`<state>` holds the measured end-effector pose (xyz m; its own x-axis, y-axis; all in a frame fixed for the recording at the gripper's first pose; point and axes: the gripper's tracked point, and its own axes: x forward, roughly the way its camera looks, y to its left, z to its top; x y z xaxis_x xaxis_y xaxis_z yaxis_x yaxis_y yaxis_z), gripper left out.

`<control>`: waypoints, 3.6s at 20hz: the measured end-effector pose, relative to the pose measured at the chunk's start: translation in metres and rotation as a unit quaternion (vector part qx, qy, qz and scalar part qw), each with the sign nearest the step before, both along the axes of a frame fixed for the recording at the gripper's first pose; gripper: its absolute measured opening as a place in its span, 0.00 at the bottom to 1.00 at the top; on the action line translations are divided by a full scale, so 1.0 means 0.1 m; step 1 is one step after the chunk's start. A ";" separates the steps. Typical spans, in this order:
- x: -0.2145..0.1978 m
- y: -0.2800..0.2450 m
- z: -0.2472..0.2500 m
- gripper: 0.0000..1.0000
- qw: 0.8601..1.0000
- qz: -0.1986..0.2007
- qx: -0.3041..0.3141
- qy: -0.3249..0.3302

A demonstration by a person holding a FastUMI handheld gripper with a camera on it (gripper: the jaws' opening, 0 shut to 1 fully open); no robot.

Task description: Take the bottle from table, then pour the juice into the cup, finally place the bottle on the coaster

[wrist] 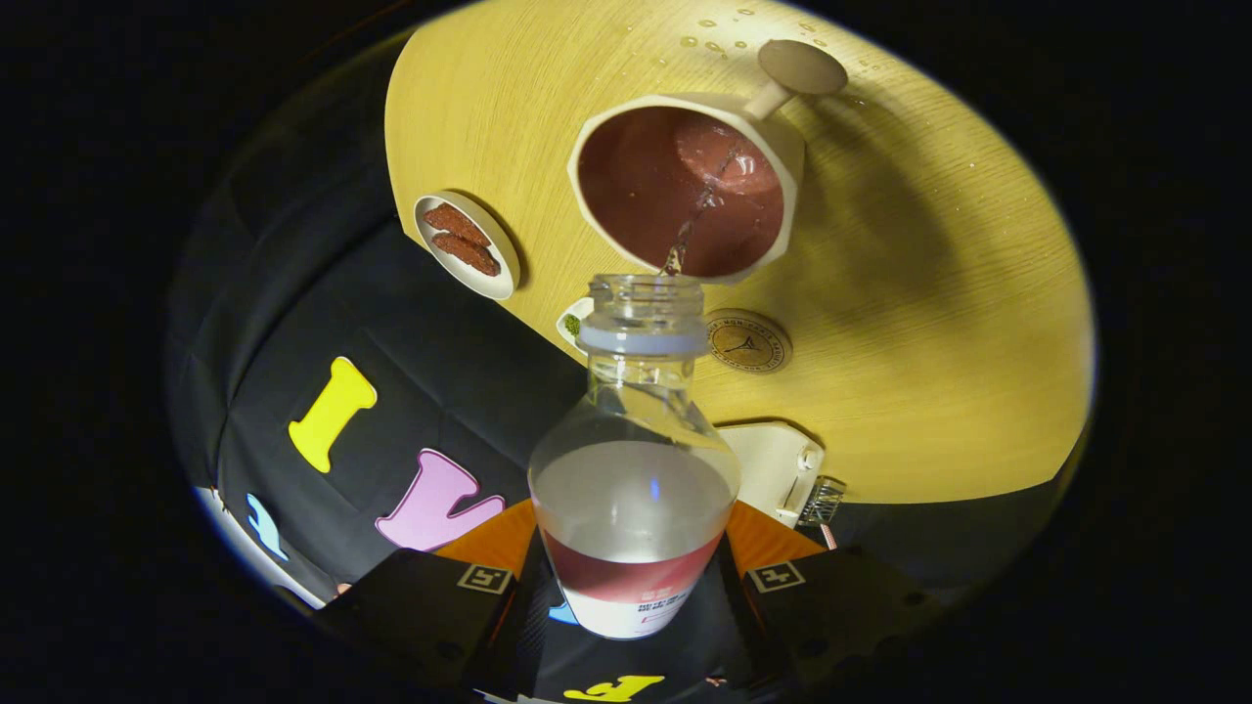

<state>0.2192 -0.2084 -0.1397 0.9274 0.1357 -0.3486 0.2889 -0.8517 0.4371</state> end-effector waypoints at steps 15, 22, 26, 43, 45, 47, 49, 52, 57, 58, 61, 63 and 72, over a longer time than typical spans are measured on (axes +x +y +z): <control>0.00 -0.11 0.11 0.72 0.998 -0.021 0.054 -0.003; 0.00 -0.07 0.13 0.72 0.999 -0.020 0.046 -0.005; -0.01 -0.03 0.12 0.72 0.999 -0.016 0.032 -0.004; -0.41 0.23 0.54 0.72 0.906 -0.003 -0.418 -0.065; -0.52 0.38 0.59 0.72 0.855 0.028 -0.512 -0.077; -0.62 0.53 0.65 0.72 0.799 0.060 -0.593 -0.087; -0.71 0.64 0.77 0.72 0.733 0.075 -0.670 -0.096; -0.76 0.87 0.85 0.71 0.631 0.113 -0.760 -0.106; -0.70 1.10 1.00 0.72 0.467 0.126 -0.870 -0.094; -0.66 1.18 1.02 0.72 0.453 0.125 -0.877 -0.096; -0.59 1.23 0.93 0.72 0.402 0.130 -0.903 -0.072; -0.60 1.18 0.79 0.72 0.339 0.149 -0.928 -0.045; -0.17 1.29 0.28 0.72 0.187 0.179 -0.965 -0.026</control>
<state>0.2026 -0.0792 -0.1113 0.9882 -0.1403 -0.0608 0.1291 0.9786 -0.1601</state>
